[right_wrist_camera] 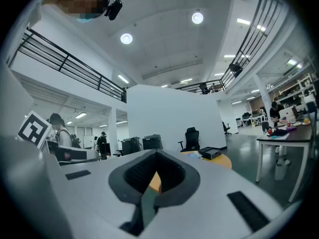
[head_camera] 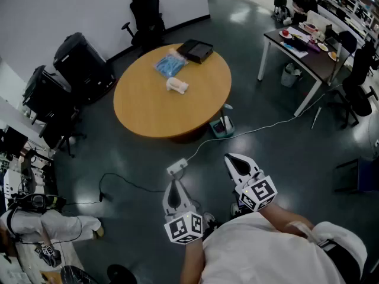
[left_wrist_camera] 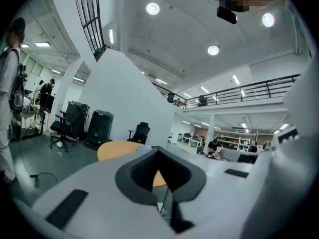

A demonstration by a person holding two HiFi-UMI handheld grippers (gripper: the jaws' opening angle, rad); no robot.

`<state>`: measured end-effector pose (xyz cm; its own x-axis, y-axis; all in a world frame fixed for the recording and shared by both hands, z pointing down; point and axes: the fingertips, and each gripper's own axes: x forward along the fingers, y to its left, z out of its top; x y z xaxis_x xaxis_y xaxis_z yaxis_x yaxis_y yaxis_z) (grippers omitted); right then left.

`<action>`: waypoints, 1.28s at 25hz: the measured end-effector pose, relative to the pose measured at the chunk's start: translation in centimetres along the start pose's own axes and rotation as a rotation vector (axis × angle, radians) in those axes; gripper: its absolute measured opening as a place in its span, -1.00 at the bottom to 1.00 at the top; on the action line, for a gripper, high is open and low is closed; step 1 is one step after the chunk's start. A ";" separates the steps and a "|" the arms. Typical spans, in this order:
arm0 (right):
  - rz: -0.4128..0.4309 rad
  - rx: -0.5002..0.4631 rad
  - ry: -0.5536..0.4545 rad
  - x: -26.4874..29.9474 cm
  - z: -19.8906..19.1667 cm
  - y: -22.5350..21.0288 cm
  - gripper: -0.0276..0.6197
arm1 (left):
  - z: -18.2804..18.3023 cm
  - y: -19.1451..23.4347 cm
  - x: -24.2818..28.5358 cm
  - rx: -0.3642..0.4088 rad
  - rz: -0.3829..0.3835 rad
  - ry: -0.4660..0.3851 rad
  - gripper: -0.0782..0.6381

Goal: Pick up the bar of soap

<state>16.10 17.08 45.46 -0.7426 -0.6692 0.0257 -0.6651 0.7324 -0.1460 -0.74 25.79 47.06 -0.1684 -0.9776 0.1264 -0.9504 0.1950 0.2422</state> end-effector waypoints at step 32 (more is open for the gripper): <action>0.062 0.006 0.063 3.9 -4.0 -8.8 -0.89 | -3.1 -1.2 7.7 0.031 0.091 0.020 -0.77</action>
<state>18.67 8.54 50.83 -0.7859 -0.6133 0.0789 -0.6175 0.7712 -0.1548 -0.06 18.27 50.70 -0.2491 -0.9542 0.1659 -0.9391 0.2799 0.1994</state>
